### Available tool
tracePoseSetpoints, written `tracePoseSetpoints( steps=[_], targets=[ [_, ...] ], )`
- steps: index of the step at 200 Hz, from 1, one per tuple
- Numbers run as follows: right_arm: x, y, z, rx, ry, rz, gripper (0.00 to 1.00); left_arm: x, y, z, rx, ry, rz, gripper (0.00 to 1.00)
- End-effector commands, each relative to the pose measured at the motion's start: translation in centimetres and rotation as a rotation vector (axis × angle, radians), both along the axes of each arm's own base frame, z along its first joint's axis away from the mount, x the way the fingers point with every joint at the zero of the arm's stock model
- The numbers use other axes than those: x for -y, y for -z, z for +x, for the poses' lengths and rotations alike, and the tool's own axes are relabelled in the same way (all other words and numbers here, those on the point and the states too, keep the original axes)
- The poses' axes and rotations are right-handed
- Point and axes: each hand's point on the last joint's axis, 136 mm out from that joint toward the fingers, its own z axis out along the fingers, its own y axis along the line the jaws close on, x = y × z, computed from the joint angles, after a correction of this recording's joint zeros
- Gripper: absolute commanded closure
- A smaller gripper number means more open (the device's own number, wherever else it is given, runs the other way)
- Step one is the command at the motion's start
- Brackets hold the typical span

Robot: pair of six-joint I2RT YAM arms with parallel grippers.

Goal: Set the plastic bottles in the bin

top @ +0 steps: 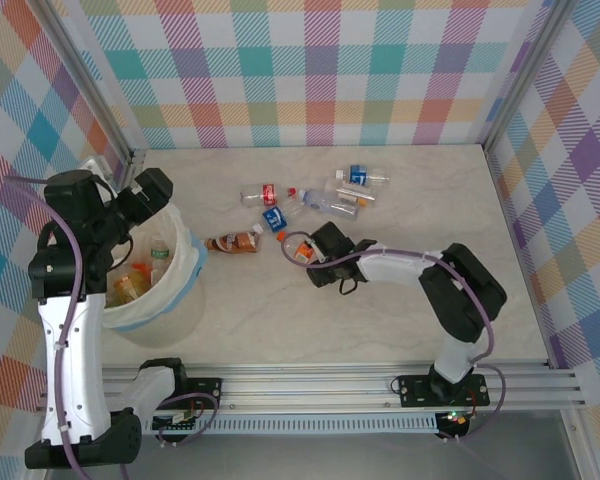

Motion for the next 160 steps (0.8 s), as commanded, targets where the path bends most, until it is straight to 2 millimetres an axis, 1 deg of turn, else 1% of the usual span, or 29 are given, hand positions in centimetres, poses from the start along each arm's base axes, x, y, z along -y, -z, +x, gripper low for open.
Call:
tracePoseSetpoints(
  steps=[1, 15, 35, 68, 85, 97, 117, 139, 146, 160],
  targets=[
    [-1.4, -5.2, 0.4, 0.141, -0.045, 0.136, 0.47, 1.7, -2.2, 0.4, 0.066, 0.042, -0.006, 0.0],
    [-2.0, -7.2, -0.2, 0.185, -0.079, 0.206, 0.48, 3.5, -2.3, 0.8, 0.073, 0.109, -0.028, 0.0],
    [-2.8, -10.0, -1.3, 0.241, -0.123, 0.314, 0.49, 7.0, -1.8, 1.5, 0.063, 0.233, -0.068, 0.0],
    [-3.9, -14.8, -2.4, 0.316, -0.171, 0.493, 0.5, 13.9, 0.6, 2.7, -0.012, 0.423, -0.071, 0.0],
    [-4.3, -16.6, -2.9, 0.344, -0.189, 0.56, 0.5, 16.6, 2.1, 3.3, -0.049, 0.471, -0.044, 0.0],
    [-4.5, -17.9, -3.2, 0.363, -0.205, 0.609, 0.5, 17.8, 3.5, 3.8, -0.084, 0.477, -0.019, 0.0],
    [-4.8, -19.5, -3.8, 0.386, -0.228, 0.668, 0.49, 18.2, 4.9, 4.8, -0.118, 0.443, -0.014, 0.0],
    [-5.1, -20.6, -4.4, 0.393, -0.258, 0.714, 0.49, 18.6, 5.1, 5.6, -0.095, 0.418, -0.065, 0.01],
    [-5.2, -20.8, -4.5, 0.393, -0.262, 0.722, 0.49, 19.1, 4.9, 5.7, -0.085, 0.436, -0.093, 0.02],
    [-5.3, -21.2, -4.5, 0.397, -0.262, 0.737, 0.49, 20.5, 4.6, 5.5, -0.076, 0.493, -0.152, 0.09]
  ],
)
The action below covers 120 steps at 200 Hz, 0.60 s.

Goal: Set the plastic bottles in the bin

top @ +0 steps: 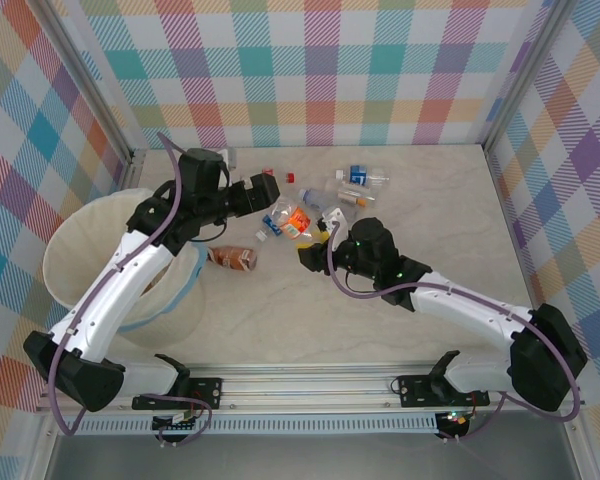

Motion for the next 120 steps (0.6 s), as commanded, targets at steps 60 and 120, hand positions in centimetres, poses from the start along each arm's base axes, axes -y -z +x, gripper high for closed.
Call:
tracePoseSetpoints(
  steps=[60, 120],
  targets=[
    [-1.9, -3.3, -0.7, 0.025, -0.074, 0.159, 0.48, 3.4, -1.4, -0.6, 0.012, 0.118, -0.194, 0.5],
    [-2.0, -4.0, -1.5, 0.013, -0.107, 0.172, 0.3, 0.9, -4.2, -1.3, 0.118, 0.051, -0.159, 1.0]
  ],
)
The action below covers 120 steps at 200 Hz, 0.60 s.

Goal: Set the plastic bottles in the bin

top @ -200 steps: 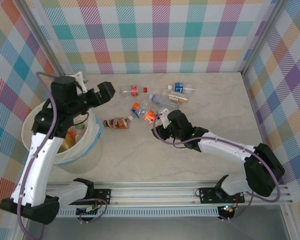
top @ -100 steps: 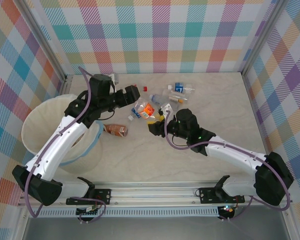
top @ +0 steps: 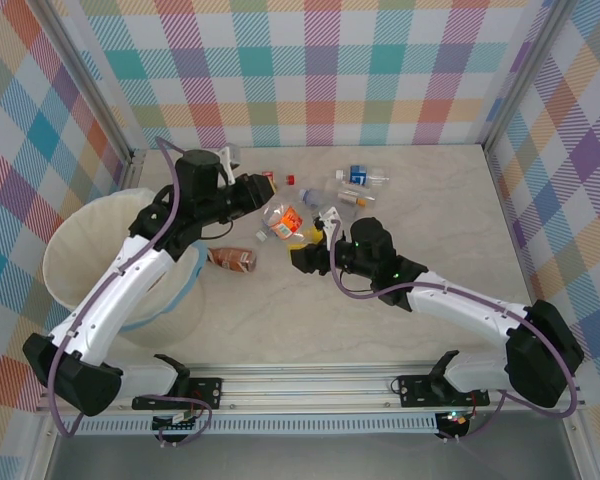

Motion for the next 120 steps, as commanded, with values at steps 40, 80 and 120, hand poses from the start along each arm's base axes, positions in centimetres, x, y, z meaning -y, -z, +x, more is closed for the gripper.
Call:
tracePoseSetpoints(
  steps=[40, 80, 120],
  targets=[
    [2.8, -3.0, 0.3, 0.09, 0.122, 0.019, 0.0, -6.8, -8.0, -2.6, 0.237, -0.16, 0.05, 1.0],
    [7.0, -1.5, 2.7, 0.099, 0.368, -0.071, 0.0, -15.1, -12.2, -6.1, 0.376, -0.439, 0.254, 1.0],
    [6.7, -0.3, 3.2, 0.065, 0.38, -0.087, 0.0, -24.2, -13.3, -8.5, 0.346, -0.805, 0.565, 1.0]
  ],
)
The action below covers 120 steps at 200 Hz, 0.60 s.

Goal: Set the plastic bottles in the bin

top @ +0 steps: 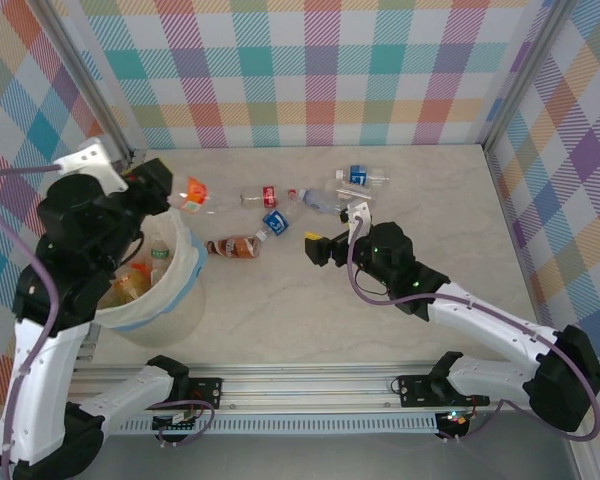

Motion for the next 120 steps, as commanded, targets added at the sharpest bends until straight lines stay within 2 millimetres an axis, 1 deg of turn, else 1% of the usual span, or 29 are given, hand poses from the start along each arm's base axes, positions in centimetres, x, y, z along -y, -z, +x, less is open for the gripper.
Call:
tracePoseSetpoints(
  steps=[1, 17, 31, 47, 68, 74, 78, 81, 92, 98, 103, 107, 120],
  targets=[
    [0.6, 1.5, 0.7, -0.025, 0.049, -0.034, 0.0, -6.6, 1.3, -1.2, -0.099, -0.328, 0.223, 1.0],
    [0.0, 1.6, 0.8, -0.033, 0.029, -0.034, 0.0, -9.6, 1.1, -2.0, -0.13, -0.492, 0.316, 1.0],
    [-0.4, 1.8, 0.8, -0.039, 0.015, -0.036, 0.0, -11.7, 1.5, -2.6, -0.169, -0.609, 0.374, 1.0],
    [-0.6, 1.8, 0.8, -0.043, 0.005, -0.039, 0.0, -13.1, 2.7, -2.9, -0.215, -0.66, 0.383, 1.0],
    [-0.7, 2.1, 0.8, -0.049, 0.003, -0.046, 0.0, -13.6, 5.4, -2.7, -0.295, -0.657, 0.375, 0.99],
    [-0.6, 2.1, 0.8, -0.049, 0.004, -0.047, 0.0, -13.6, 6.2, -2.4, -0.326, -0.645, 0.379, 0.92],
    [-0.6, 2.1, 0.8, -0.049, 0.005, -0.047, 0.0, -13.5, 6.8, -2.2, -0.348, -0.634, 0.384, 0.83],
    [-0.6, 2.1, 0.8, -0.05, 0.005, -0.048, 0.0, -13.4, 7.1, -2.1, -0.361, -0.626, 0.387, 0.74],
    [-0.6, 2.1, 0.7, -0.054, 0.003, -0.052, 0.0, -12.9, 8.1, -1.4, -0.41, -0.586, 0.398, 0.32],
    [-0.6, 2.0, 0.7, -0.054, 0.003, -0.052, 0.0, -12.6, 8.4, -1.1, -0.427, -0.563, 0.398, 0.15],
    [-0.6, 2.0, 0.7, -0.056, 0.003, -0.056, 0.0, -12.3, 8.5, -0.8, -0.437, -0.546, 0.397, 0.03],
    [-0.5, 1.9, 0.7, -0.056, 0.002, -0.057, 0.0, -12.1, 8.6, -0.6, -0.445, -0.531, 0.395, 0.0],
    [-0.3, 1.8, 0.6, -0.057, 0.006, -0.062, 0.0, -11.4, 8.6, 0.0, -0.446, -0.49, 0.378, 0.0]
  ],
)
